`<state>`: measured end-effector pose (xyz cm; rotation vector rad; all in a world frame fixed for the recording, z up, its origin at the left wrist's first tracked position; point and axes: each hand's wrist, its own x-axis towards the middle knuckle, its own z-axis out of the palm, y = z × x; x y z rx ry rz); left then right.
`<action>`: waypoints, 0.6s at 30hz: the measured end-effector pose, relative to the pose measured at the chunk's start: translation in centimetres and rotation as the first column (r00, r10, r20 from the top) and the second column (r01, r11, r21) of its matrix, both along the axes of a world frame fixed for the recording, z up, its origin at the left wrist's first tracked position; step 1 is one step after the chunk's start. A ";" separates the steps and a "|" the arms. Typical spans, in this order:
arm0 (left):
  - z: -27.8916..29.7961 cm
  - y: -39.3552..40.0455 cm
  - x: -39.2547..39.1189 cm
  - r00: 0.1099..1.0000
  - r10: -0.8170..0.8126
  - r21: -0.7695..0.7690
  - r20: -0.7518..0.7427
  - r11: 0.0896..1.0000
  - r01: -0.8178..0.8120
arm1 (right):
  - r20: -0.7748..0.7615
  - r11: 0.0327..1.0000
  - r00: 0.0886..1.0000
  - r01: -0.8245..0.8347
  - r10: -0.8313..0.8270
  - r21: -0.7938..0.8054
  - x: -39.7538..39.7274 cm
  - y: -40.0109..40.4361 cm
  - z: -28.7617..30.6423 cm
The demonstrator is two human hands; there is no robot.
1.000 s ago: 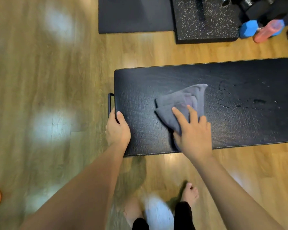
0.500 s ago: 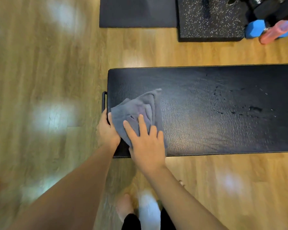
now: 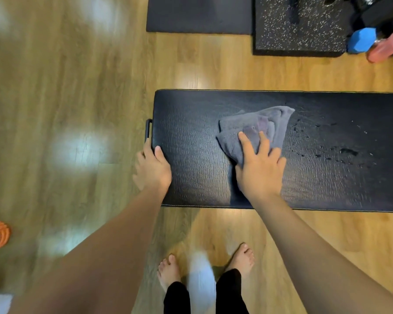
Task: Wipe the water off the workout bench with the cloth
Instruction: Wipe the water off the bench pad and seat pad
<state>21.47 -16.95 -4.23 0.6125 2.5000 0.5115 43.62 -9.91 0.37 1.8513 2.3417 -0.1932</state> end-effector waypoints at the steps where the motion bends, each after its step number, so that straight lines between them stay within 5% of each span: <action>1: 0.9 0.3 1.0 1.000 0.023 -0.077 0.003 0.997 -0.023 | -0.003 1.000 1.000 -0.005 0.005 -0.001 0.1 0.0 0.1; 4: 3.0 0.7 5.0 0.992 0.033 -0.241 0.126 0.970 -0.002 | -0.003 1.000 1.000 -0.002 0.002 -0.029 0.1 0.5 0.5; 10: 2.4 0.2 6.6 0.987 -0.095 -0.383 0.127 0.913 0.137 | 0.057 0.997 0.998 -0.031 0.036 -0.072 -1.1 -1.5 1.1; 18: 2.7 0.2 6.7 0.988 -0.110 -0.383 0.113 0.912 0.145 | -0.051 0.859 0.865 -0.501 0.499 -0.102 2.8 -6.6 0.6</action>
